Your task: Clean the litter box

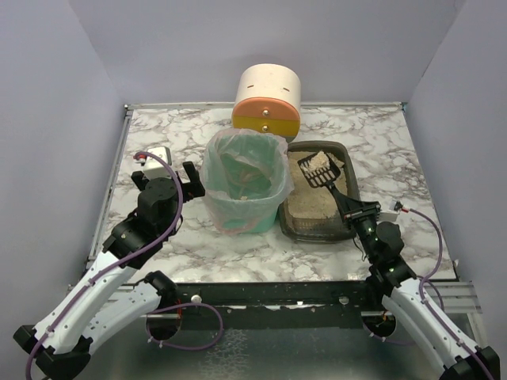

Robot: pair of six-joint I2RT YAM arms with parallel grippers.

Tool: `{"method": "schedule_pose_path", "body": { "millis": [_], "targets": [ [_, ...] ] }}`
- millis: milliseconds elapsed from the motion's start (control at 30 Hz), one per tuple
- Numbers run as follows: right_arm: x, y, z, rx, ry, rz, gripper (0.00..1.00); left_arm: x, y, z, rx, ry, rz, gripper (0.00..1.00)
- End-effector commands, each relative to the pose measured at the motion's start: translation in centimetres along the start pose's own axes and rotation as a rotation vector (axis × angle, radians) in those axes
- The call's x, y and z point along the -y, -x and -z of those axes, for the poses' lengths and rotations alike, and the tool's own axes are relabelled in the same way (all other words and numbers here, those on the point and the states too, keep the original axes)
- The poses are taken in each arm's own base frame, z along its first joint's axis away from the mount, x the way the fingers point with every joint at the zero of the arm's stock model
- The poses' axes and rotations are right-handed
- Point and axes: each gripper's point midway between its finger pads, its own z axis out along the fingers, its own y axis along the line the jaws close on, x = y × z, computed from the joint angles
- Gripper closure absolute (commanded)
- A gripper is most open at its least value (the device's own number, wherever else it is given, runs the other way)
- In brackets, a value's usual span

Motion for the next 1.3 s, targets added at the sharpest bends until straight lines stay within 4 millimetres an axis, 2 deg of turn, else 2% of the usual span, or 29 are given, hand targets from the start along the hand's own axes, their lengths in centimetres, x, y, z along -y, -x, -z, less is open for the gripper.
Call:
{"method": "schedule_pose_path", "body": {
  "millis": [0, 67, 100, 133, 233, 300, 333, 400, 433, 467, 533, 567, 633, 667, 700, 767, 800, 867, 933, 1000, 1033, 1100, 1133, 1167, 1233, 1267],
  "targets": [
    [-1.8, -0.7, 0.4, -0.045, 0.107, -0.065, 0.99, 0.1, -0.3, -0.2, -0.006, -0.005, -0.003, 0.01],
    [-2.0, -0.5, 0.1, -0.044, 0.052, -0.035, 0.99, 0.1, -0.3, -0.2, -0.007, -0.006, -0.004, 0.01],
    [-0.8, 0.2, 0.1, -0.009, -0.021, -0.018, 0.99, 0.1, -0.3, -0.2, -0.007, -0.005, -0.005, 0.01],
    [-0.5, 0.6, 0.1, 0.018, -0.028, -0.025, 0.99, 0.0, -0.3, -0.1, -0.007, -0.005, -0.004, 0.01],
    [-2.0, -0.4, 0.5, -0.030, 0.110, -0.087, 0.99, 0.0, -0.3, -0.1, -0.005, -0.006, -0.001, 0.01],
    [-0.4, 0.4, 0.3, 0.014, -0.010, -0.066, 0.99, 0.0, -0.3, -0.1, -0.005, -0.007, -0.001, 0.01],
    [-0.3, 0.7, 0.4, 0.027, -0.025, -0.070, 0.99, 0.1, -0.3, -0.1, -0.005, -0.009, -0.001, 0.01],
    [-2.3, -0.1, 0.7, -0.018, 0.110, -0.083, 0.99, 0.1, -0.3, -0.1, -0.006, -0.011, -0.001, 0.01],
    [-2.7, -0.5, 0.8, -0.044, 0.134, -0.100, 0.99, 0.1, -0.3, -0.1, -0.007, -0.010, -0.002, 0.01],
    [-2.4, -0.5, 0.6, -0.044, 0.092, -0.098, 0.99, 0.1, -0.3, -0.1, -0.007, -0.010, -0.001, 0.01],
    [-0.8, 1.1, 0.4, 0.036, -0.038, -0.055, 0.99, 0.1, -0.3, -0.1, -0.006, -0.012, 0.000, 0.01],
    [-0.9, 1.3, 0.5, 0.047, -0.033, -0.070, 0.99, 0.1, -0.2, 0.0, -0.005, -0.012, 0.000, 0.01],
    [-2.8, 0.2, 0.8, -0.013, 0.108, -0.097, 0.99, 0.0, -0.2, 0.0, -0.003, -0.012, 0.002, 0.01],
    [-2.9, -0.4, 0.8, -0.044, 0.122, -0.121, 0.99, 0.0, -0.2, 0.1, -0.001, -0.011, 0.003, 0.01],
    [-2.4, -0.5, 0.6, -0.047, 0.081, -0.117, 0.99, 0.0, -0.1, 0.1, 0.001, -0.010, 0.004, 0.01],
    [-0.7, 0.7, 0.4, 0.018, -0.036, -0.072, 1.00, 0.0, -0.1, 0.1, 0.000, -0.011, 0.004, 0.01],
    [-1.0, 0.7, 0.4, 0.019, -0.015, -0.091, 0.99, 0.0, -0.1, 0.1, 0.000, -0.011, 0.004, 0.01],
    [-3.3, -0.6, 0.9, -0.053, 0.148, -0.114, 0.99, 0.0, -0.1, 0.1, 0.001, -0.014, 0.006, 0.01],
    [-3.0, -1.2, 0.5, -0.088, 0.101, -0.110, 0.99, 0.0, -0.1, 0.1, -0.001, -0.012, 0.005, 0.01],
    [-1.4, 0.2, 0.2, -0.012, -0.029, -0.079, 1.00, 0.1, -0.2, 0.1, -0.003, -0.016, 0.005, 0.01],
    [-1.9, 0.4, 0.3, -0.005, 0.003, -0.097, 0.99, 0.1, -0.2, 0.0, -0.003, -0.017, 0.004, 0.01],
    [-3.7, -0.6, 0.7, -0.059, 0.137, -0.116, 1.00, 0.1, -0.2, 0.1, -0.001, -0.016, 0.006, 0.01],
    [-4.2, -0.9, 0.7, -0.083, 0.135, -0.125, 1.00, 0.0, -0.1, 0.1, 0.002, -0.015, 0.008, 0.01],
    [-3.9, -0.4, 0.4, -0.060, 0.087, -0.090, 1.00, 0.0, 0.0, 0.2, 0.004, -0.016, 0.009, 0.01],
    [-1.4, 0.5, 0.2, -0.004, -0.049, -0.052, 0.99, 0.1, 0.0, 0.2, 0.002, -0.018, 0.009, 0.01],
    [-1.5, 0.3, 0.3, -0.009, -0.020, -0.057, 0.99, 0.1, 0.0, 0.2, 0.003, -0.020, 0.010, 0.01]
  ]
}}
